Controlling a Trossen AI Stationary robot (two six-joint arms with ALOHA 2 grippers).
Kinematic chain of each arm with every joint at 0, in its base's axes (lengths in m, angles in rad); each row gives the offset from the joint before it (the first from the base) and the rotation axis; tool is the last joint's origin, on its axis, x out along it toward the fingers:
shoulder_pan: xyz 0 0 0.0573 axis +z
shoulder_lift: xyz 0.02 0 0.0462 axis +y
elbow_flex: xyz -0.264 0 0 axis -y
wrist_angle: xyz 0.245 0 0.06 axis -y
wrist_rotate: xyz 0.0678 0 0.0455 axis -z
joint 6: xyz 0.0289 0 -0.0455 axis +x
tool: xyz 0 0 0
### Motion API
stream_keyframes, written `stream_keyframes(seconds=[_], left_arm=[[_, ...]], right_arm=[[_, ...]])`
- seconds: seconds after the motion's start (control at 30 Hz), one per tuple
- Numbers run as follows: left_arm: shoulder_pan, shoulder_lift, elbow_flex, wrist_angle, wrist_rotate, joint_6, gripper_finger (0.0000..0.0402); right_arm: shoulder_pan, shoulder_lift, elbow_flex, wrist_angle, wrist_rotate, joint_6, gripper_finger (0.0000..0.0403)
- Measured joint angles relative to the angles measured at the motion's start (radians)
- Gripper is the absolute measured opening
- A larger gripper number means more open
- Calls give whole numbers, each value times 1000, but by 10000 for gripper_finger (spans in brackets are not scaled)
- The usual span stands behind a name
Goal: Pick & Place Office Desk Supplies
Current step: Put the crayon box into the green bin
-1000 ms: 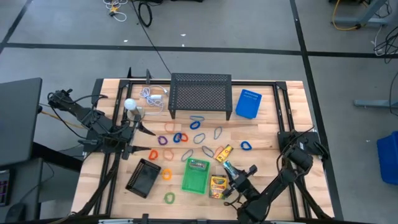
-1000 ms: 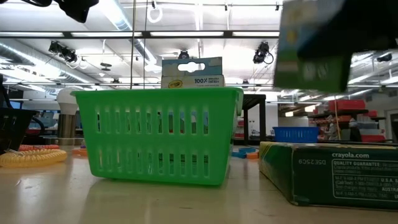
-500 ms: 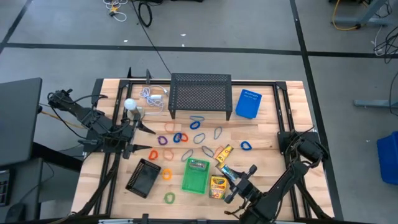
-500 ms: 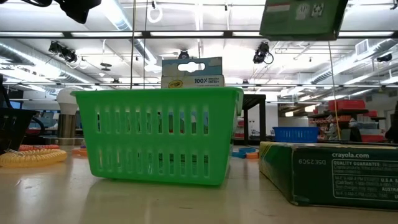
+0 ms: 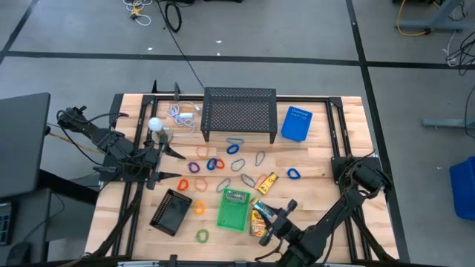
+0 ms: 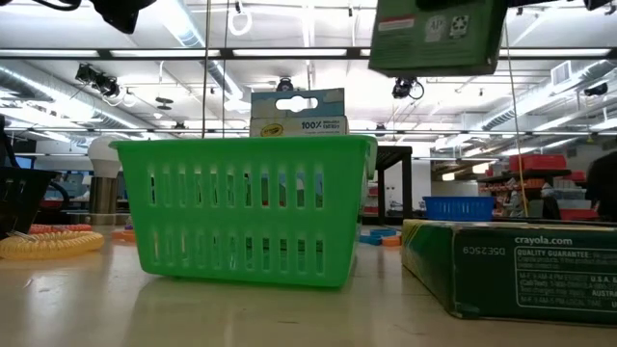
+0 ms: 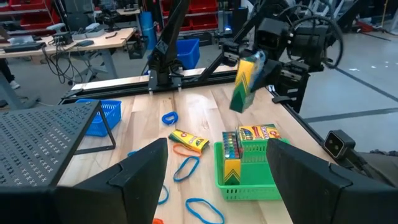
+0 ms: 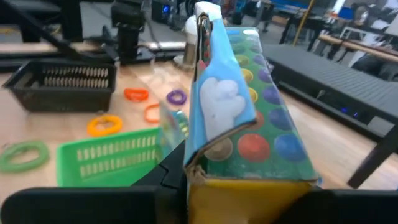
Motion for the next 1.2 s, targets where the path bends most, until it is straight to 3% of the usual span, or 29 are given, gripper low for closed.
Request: stream_keyframes(seconds=[0.2,0.5,0.87,1.2], left_arm=[[0,0,0,15,0,9,283],[0,0,0,23,0,19,283],[0,0,0,39,-7,19,283],[0,0,0,47,-15,15,283]], right_arm=[[-7,0,0,183,-41,-211,97],[-10,0,0,344,-67,-401,97],[-68,1,0,736,-369,-837,97],[-109,1,0,1021,-482,-1180,97]])
